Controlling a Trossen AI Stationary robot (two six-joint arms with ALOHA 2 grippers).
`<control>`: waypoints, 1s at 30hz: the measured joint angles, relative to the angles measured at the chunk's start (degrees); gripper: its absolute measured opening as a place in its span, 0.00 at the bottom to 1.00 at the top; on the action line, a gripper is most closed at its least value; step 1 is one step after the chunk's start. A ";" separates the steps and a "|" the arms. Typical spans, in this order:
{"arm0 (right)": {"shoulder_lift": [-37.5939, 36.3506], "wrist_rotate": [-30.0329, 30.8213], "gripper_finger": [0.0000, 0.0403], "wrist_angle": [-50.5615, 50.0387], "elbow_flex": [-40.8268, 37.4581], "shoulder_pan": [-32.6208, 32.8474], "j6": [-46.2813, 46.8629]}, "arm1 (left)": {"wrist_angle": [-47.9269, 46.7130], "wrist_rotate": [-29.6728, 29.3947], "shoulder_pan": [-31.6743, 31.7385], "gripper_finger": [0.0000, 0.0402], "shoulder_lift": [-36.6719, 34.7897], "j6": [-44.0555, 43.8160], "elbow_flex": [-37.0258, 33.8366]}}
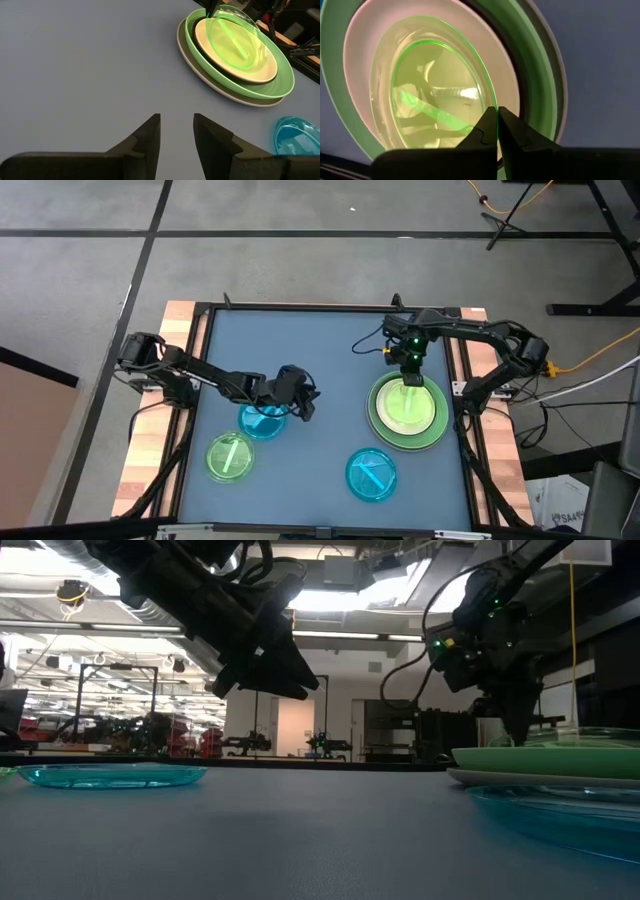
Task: Stack plastic plates
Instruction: Stack the top green plate on top of the white plate, then stack the top blue plate on top of the green plate
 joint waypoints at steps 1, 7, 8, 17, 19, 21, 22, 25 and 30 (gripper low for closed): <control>0.01 -0.02 0.00 0.00 0.00 0.00 0.00 | 0.00 -0.01 0.00 0.27 0.00 0.00 0.00; 0.01 -0.03 0.00 -0.09 0.00 0.00 0.00 | 0.00 -0.01 0.00 0.27 0.00 0.27 0.02; 0.01 -0.03 0.00 -0.07 0.00 0.00 0.00 | 0.00 -0.01 0.00 0.27 0.00 0.33 0.00; 0.01 -0.03 0.03 -0.07 0.00 0.00 0.38 | 0.00 -0.01 -0.02 0.27 0.00 0.33 0.01; 0.01 -0.03 0.07 -0.07 0.00 0.00 1.36 | 0.00 -0.01 0.00 0.27 0.00 0.33 0.00; 0.01 -0.03 0.11 -0.08 0.00 0.00 1.72 | 0.00 -0.01 -0.02 0.27 0.00 0.33 0.00; 0.01 -0.03 0.13 -0.09 0.00 0.00 1.73 | 0.00 -0.01 -0.02 0.27 0.00 0.33 0.00; 0.01 -0.03 0.17 -0.07 0.00 0.00 1.75 | 0.00 0.00 -0.02 0.27 0.00 0.33 0.01; 0.01 -0.03 0.20 -0.09 0.00 0.00 1.77 | 0.00 -0.01 -0.02 0.27 0.00 0.33 0.00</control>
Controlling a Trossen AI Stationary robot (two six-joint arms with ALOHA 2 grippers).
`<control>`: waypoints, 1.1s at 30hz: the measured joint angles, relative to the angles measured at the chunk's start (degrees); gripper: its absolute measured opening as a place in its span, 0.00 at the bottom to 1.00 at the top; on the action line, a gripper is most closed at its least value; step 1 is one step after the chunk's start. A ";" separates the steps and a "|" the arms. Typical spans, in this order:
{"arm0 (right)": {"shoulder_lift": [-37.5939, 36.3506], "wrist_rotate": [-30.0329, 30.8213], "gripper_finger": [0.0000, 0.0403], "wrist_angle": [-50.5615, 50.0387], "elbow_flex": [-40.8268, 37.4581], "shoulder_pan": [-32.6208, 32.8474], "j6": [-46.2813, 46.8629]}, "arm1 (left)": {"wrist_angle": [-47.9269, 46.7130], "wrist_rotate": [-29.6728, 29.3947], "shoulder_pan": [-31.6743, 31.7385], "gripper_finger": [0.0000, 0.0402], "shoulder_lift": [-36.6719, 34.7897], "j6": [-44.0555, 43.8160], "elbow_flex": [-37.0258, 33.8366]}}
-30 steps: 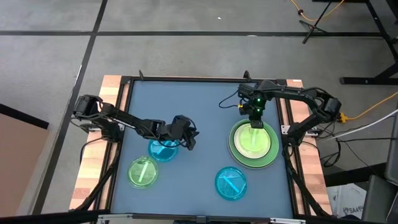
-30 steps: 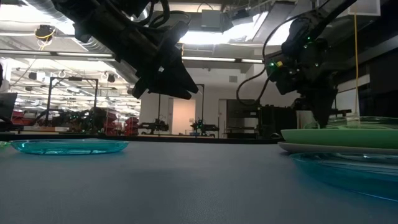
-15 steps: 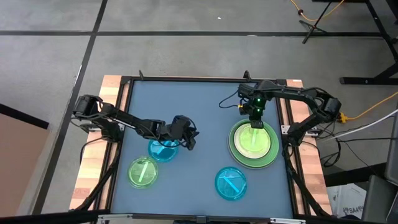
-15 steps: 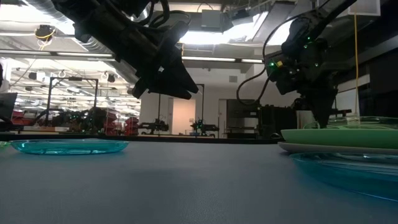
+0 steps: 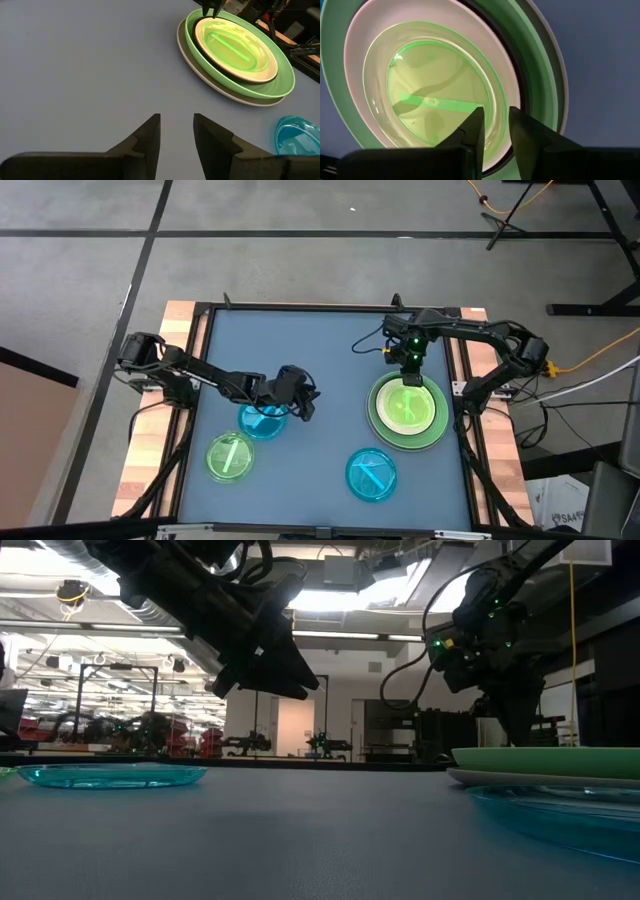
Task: Stack plastic plates
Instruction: Stack the top blue plate on top of the green plate
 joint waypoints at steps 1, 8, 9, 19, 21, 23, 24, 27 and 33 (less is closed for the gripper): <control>0.00 0.00 0.20 0.00 0.00 0.00 -0.02 | 0.00 0.00 0.00 0.27 0.00 0.00 0.00; -0.53 0.02 0.19 -1.03 -0.02 0.00 -0.24 | 0.02 0.02 0.81 0.27 0.00 0.13 0.00; -0.90 0.00 0.19 -1.09 -0.02 0.00 -0.24 | 0.05 0.02 1.01 0.27 0.00 0.20 0.00; -11.07 0.00 0.18 -1.62 -0.02 0.00 0.44 | 0.39 0.25 5.67 0.27 0.00 6.21 3.69; -13.59 0.00 0.18 -1.56 -0.02 0.00 1.69 | 0.38 1.19 6.75 0.27 0.00 8.05 5.13; -15.90 0.00 0.18 -1.15 -0.02 0.00 3.20 | 0.33 1.79 7.70 0.27 0.00 9.49 6.45; -17.09 0.00 0.18 -0.85 -0.02 0.00 4.13 | 0.07 1.81 8.07 0.27 0.00 9.87 7.09; -20.33 0.02 0.18 1.97 -0.02 0.04 6.61 | -1.63 1.90 9.16 0.27 0.00 10.86 9.20; -24.95 0.00 0.18 7.84 -0.02 0.04 12.28 | -15.01 3.23 10.49 0.27 0.00 11.26 15.11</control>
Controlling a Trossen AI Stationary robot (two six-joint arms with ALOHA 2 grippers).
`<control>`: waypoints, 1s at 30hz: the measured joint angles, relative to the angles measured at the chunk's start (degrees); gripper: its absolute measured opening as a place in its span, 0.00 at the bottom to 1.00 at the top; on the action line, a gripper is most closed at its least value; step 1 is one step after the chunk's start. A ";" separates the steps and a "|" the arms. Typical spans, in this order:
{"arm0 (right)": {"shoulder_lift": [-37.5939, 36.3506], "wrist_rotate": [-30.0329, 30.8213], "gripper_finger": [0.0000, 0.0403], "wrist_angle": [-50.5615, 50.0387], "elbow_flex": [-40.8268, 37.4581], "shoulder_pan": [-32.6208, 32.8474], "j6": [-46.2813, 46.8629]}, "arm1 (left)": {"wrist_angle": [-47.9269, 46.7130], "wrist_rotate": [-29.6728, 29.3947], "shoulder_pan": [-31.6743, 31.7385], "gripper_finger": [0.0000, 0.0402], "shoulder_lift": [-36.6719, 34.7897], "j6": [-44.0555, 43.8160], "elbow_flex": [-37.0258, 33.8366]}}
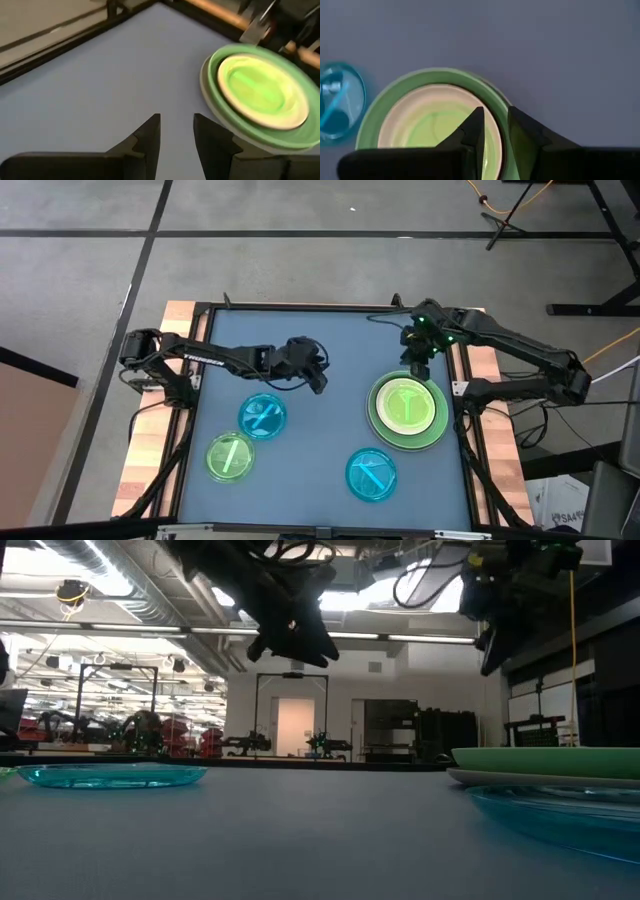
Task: Stack plastic plates
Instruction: Stack the top blue plate on top of the green plate
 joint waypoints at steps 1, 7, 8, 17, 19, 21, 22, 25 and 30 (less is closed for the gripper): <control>-0.57 -0.01 0.18 0.39 0.00 0.00 0.77 | -2.86 0.07 0.09 0.27 0.00 0.02 1.12; -2.56 -0.02 0.18 0.66 0.00 0.00 2.74 | -21.70 0.11 0.83 0.27 0.00 -0.44 8.07; -2.65 -0.01 0.18 0.66 0.00 0.00 2.87 | -24.81 0.29 1.00 0.27 0.00 -0.44 9.08; -2.70 0.66 0.18 6.37 -2.55 7.91 7.97 | -42.19 12.61 3.28 0.27 -0.02 -0.11 12.78; -2.69 1.11 0.18 8.28 -3.91 10.63 8.54 | -45.12 15.20 3.61 0.27 -0.02 1.89 12.78; -2.70 1.55 0.18 9.53 -5.09 13.34 8.64 | -48.05 16.41 3.70 0.27 -0.02 4.70 12.73; -2.70 1.80 0.18 9.77 -5.65 14.63 8.66 | -48.89 16.42 3.70 0.27 -0.02 6.55 12.61; -2.68 3.42 0.18 10.22 -6.86 17.97 9.56 | -50.69 16.39 3.67 0.27 -0.02 12.06 12.40; -2.68 8.00 0.18 10.21 -8.11 22.33 13.12 | -51.60 16.39 3.67 0.27 0.32 19.62 12.34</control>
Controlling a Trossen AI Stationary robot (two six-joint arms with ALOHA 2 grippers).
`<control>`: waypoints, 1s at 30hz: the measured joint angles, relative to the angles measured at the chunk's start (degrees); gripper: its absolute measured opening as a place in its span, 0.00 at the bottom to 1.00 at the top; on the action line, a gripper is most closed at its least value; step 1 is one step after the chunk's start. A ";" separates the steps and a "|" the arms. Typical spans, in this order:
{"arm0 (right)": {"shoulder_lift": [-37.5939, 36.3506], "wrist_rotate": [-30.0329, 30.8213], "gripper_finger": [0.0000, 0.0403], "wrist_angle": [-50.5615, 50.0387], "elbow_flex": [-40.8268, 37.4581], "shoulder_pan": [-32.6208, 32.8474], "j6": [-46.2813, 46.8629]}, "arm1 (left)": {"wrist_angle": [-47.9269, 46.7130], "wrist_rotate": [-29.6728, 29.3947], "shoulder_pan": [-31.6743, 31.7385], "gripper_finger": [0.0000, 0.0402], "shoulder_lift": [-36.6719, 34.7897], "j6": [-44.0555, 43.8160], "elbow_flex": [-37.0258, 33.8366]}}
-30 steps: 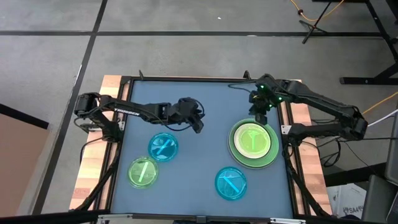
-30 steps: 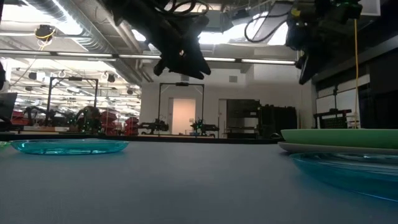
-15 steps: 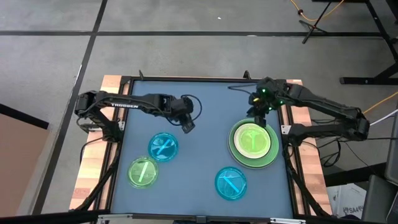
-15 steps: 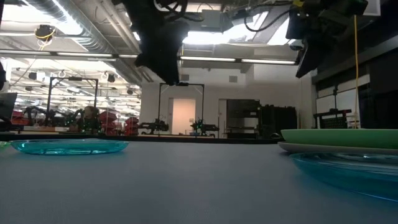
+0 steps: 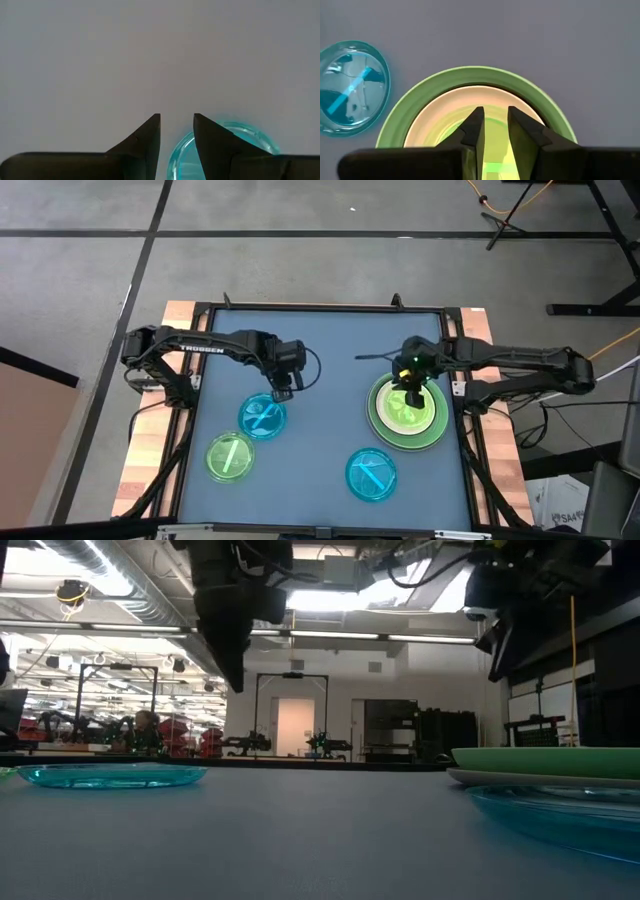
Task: Stack plastic plates
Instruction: Stack the top blue plate on top of the green plate
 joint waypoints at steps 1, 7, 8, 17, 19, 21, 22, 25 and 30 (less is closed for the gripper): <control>0.00 0.88 0.18 0.03 -0.07 0.70 0.35 | -0.07 0.00 0.00 0.27 0.05 1.09 0.00; 0.00 1.71 0.18 0.07 -0.29 4.19 1.54 | -0.41 0.19 0.00 0.27 0.05 6.51 -0.02; 0.00 1.71 0.18 0.12 -0.29 4.70 1.57 | -0.39 0.28 0.00 0.27 0.05 7.09 -0.02; 0.00 1.67 0.18 3.19 -0.29 9.86 4.62 | -0.36 5.97 0.00 0.27 0.05 15.74 -0.07; 0.00 1.65 0.18 3.73 -0.29 11.14 4.68 | -0.36 6.26 0.00 0.27 0.05 16.80 -0.09; 0.00 1.64 0.18 3.86 -0.29 12.37 4.72 | -0.36 6.33 0.00 0.27 0.05 17.40 -0.11; 0.02 1.64 0.18 3.96 -0.29 12.99 4.74 | -0.36 6.38 0.01 0.27 0.05 17.54 -0.11; 0.02 1.64 0.18 4.37 -0.29 14.62 4.74 | 0.50 6.47 0.17 0.27 0.03 19.39 -1.08; 0.02 1.64 0.18 4.72 -0.29 16.47 4.74 | 2.04 7.65 0.41 0.27 0.03 21.83 -6.05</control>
